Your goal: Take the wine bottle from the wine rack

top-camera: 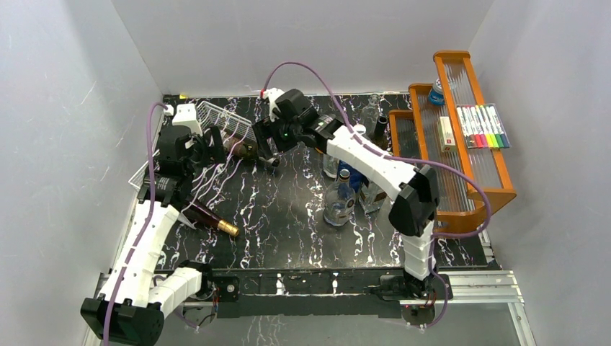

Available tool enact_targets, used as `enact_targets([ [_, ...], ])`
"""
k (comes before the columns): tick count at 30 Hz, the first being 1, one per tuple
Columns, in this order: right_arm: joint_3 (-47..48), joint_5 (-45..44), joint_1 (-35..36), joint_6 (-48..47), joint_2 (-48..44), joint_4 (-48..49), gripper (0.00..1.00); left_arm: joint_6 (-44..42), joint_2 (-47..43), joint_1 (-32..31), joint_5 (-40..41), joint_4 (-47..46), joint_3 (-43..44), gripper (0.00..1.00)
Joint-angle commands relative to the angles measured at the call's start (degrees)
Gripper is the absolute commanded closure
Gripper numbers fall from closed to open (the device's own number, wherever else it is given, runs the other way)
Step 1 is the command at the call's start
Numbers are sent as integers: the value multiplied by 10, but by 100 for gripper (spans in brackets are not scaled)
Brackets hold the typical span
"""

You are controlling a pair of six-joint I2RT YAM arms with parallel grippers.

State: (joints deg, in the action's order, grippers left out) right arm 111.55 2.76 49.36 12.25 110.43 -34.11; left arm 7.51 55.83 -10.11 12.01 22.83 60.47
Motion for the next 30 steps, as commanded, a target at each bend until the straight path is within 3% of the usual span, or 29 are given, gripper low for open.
enact_targets([
  [1,58,-15,3,-21,43,35,2,-10,-2,2,28,23,33,2],
  [14,144,-86,4,-80,182,64,2,-3,-26,2,38,40,38,2],
  [18,191,-70,4,-113,233,55,2,-7,-33,2,38,39,25,2],
  [30,198,-67,6,-133,319,62,6,12,-28,2,0,35,19,2],
])
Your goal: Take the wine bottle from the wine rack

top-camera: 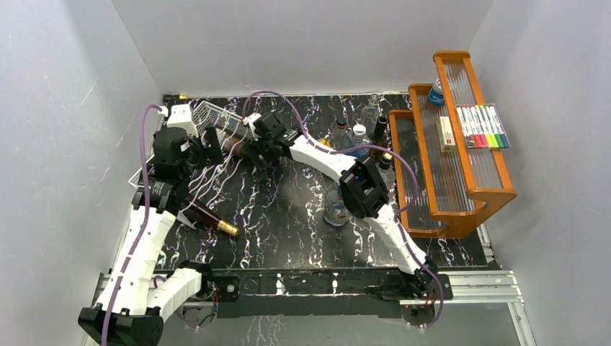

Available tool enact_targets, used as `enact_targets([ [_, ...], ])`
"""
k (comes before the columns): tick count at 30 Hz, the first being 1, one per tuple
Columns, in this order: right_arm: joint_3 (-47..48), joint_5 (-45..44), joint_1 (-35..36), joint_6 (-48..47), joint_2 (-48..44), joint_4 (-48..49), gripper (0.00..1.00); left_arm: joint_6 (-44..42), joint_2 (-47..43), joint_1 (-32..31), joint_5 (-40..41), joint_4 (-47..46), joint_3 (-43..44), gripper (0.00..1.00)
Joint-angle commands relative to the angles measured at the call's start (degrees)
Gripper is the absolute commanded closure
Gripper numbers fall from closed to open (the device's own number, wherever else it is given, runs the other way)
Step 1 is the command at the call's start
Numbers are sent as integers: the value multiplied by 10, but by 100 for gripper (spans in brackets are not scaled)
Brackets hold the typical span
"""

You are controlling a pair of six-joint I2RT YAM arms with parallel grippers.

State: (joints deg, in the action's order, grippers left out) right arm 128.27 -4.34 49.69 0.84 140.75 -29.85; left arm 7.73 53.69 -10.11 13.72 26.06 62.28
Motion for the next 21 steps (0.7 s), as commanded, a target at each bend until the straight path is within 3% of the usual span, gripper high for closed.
enact_targets([
  [1,33,8,2,-20,21,17,9,10,-5,2,-18,2,2,2],
  [6,18,29,2,-14,34,24,22,10,-10,2,-24,1,1,2],
  [12,17,65,6,0,39,21,46,17,-6,2,-42,0,6,2],
  [21,-90,87,24,15,-78,36,82,19,-4,2,-63,-2,5,2],
])
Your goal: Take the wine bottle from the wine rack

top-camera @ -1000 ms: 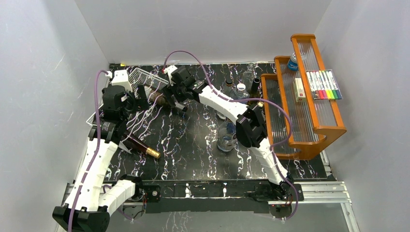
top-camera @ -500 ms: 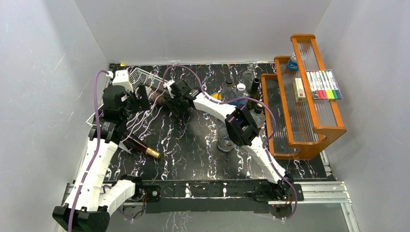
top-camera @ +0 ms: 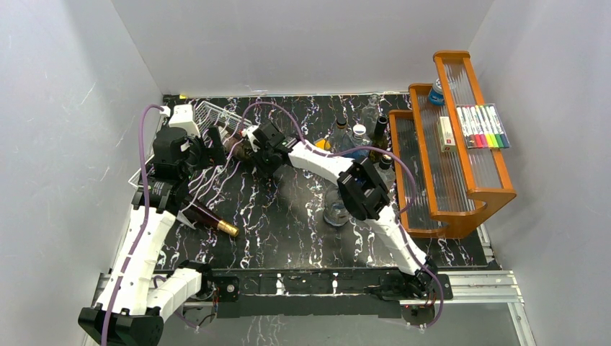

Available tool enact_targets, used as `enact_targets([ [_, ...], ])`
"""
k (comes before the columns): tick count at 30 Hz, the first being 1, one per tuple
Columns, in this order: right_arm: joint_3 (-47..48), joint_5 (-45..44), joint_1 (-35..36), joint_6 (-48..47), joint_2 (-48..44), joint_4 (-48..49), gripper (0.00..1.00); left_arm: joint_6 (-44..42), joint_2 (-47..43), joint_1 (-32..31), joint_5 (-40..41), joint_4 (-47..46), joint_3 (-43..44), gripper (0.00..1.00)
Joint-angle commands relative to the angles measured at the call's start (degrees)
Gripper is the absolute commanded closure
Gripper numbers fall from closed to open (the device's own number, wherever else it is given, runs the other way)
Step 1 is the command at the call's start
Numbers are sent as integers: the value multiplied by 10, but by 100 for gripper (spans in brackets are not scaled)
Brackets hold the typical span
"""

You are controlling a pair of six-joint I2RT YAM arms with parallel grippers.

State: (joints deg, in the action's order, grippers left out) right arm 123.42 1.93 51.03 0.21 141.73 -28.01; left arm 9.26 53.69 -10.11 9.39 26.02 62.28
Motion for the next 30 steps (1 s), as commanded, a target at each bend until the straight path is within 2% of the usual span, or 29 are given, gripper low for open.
enact_targets([
  [1,-55,26,11,23,-102,18,85,3,-2,2,-24,-4,5,2],
  [4,-103,31,13,29,-146,18,94,-3,1,2,-47,-14,1,2],
  [10,-181,38,22,42,-215,13,100,-14,8,2,-111,-49,-19,2],
  [21,-203,25,30,66,-279,-87,100,-47,29,2,-258,-118,-54,2],
  [30,-213,23,29,69,-328,-143,100,-68,18,2,-342,-159,-86,8],
])
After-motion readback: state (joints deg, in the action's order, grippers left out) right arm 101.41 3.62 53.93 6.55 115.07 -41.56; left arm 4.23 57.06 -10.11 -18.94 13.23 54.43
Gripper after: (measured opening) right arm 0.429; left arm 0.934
